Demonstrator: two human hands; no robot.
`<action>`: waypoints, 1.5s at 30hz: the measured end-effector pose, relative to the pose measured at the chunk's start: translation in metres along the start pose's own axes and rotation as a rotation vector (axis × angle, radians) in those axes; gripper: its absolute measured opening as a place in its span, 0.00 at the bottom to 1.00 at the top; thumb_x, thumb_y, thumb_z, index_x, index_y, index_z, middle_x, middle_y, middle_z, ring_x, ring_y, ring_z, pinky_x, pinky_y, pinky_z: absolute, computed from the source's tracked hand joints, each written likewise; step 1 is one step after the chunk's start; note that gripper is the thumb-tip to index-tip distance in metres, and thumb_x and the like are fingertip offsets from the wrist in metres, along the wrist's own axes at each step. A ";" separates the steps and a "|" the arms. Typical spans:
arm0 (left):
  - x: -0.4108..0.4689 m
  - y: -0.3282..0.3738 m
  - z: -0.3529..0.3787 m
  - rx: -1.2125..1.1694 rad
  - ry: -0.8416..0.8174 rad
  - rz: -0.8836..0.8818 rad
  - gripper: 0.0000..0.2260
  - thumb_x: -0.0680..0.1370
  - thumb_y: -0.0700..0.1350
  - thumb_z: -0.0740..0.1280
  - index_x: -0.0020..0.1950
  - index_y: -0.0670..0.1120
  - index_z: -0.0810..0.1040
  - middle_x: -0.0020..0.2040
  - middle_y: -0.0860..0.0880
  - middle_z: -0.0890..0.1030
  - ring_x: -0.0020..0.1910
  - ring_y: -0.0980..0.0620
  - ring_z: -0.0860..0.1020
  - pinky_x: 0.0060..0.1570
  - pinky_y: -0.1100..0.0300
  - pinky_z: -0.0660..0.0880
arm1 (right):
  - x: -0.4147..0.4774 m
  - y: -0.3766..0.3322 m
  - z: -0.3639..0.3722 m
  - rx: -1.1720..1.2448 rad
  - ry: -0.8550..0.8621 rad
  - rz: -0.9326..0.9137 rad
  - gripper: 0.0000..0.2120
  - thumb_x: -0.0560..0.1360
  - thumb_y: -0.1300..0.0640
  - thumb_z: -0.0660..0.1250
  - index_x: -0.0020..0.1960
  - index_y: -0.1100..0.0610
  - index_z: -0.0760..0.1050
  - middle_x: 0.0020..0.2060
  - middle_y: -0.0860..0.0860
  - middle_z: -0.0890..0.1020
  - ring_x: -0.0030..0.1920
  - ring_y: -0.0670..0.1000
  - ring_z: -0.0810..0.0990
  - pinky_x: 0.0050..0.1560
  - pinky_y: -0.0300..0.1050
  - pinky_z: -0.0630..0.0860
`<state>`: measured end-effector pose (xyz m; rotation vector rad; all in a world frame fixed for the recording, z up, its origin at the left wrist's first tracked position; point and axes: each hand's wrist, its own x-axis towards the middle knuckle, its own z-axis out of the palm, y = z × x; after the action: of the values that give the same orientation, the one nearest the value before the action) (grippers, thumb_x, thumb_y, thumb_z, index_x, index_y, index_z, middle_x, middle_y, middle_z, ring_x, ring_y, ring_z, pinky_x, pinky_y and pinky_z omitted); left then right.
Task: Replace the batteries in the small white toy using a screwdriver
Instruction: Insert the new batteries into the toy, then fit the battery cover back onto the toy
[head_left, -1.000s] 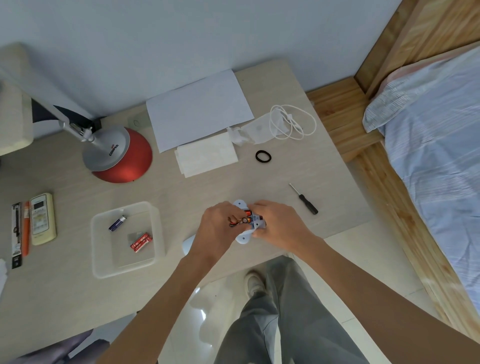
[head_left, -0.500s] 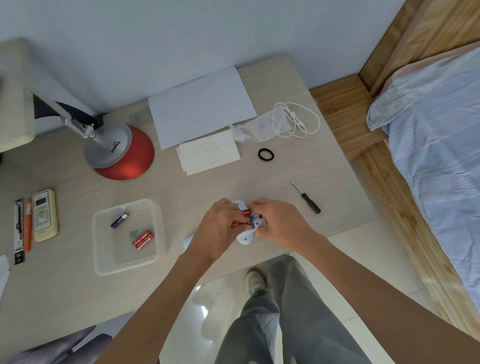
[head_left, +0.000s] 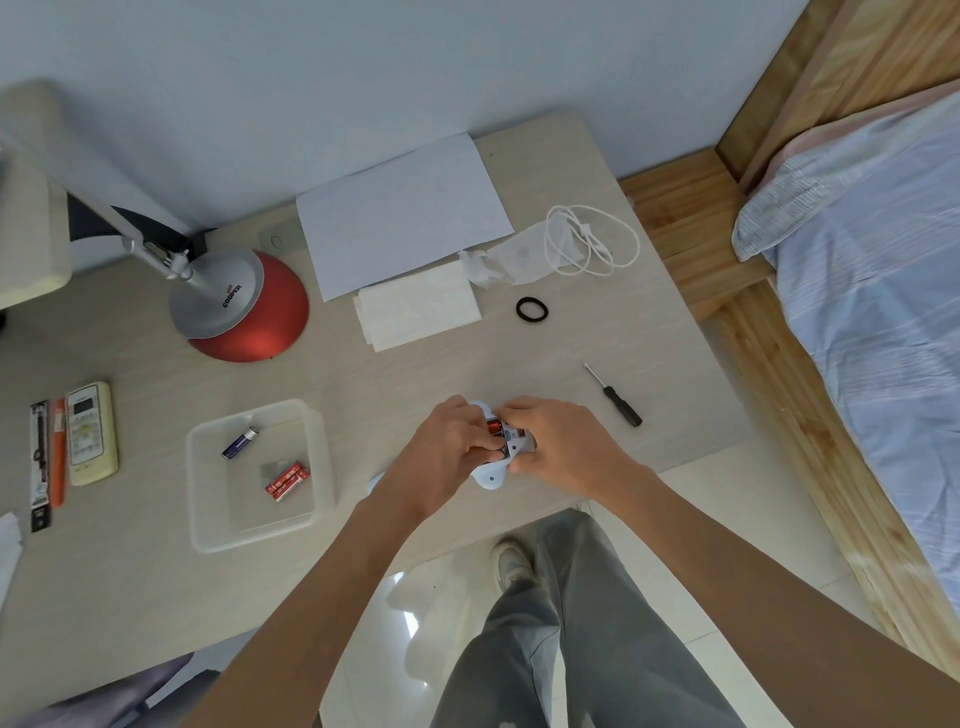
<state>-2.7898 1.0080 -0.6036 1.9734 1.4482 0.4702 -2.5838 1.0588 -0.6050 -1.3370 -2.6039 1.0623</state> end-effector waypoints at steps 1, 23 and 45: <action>-0.001 0.000 0.000 0.012 0.005 0.019 0.04 0.80 0.43 0.74 0.50 0.49 0.90 0.43 0.52 0.81 0.45 0.48 0.71 0.46 0.55 0.70 | 0.000 0.000 0.000 -0.002 0.000 0.006 0.17 0.70 0.49 0.75 0.58 0.47 0.80 0.45 0.43 0.80 0.41 0.49 0.79 0.43 0.51 0.82; 0.005 -0.005 0.005 -0.320 0.113 -0.583 0.37 0.64 0.58 0.86 0.70 0.51 0.79 0.61 0.53 0.81 0.57 0.55 0.82 0.59 0.56 0.82 | 0.001 -0.006 -0.003 -0.032 0.011 0.016 0.19 0.71 0.50 0.78 0.61 0.49 0.81 0.49 0.46 0.85 0.45 0.50 0.83 0.49 0.51 0.84; 0.001 -0.014 0.013 -0.419 0.067 -0.573 0.31 0.64 0.55 0.86 0.65 0.53 0.81 0.55 0.54 0.86 0.53 0.55 0.86 0.55 0.52 0.85 | 0.003 -0.002 -0.003 -0.010 -0.013 0.031 0.18 0.71 0.51 0.78 0.60 0.49 0.82 0.46 0.44 0.82 0.44 0.48 0.80 0.46 0.44 0.80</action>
<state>-2.7916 1.0076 -0.6230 1.1622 1.7053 0.5244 -2.5861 1.0616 -0.6018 -1.3820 -2.6091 1.0678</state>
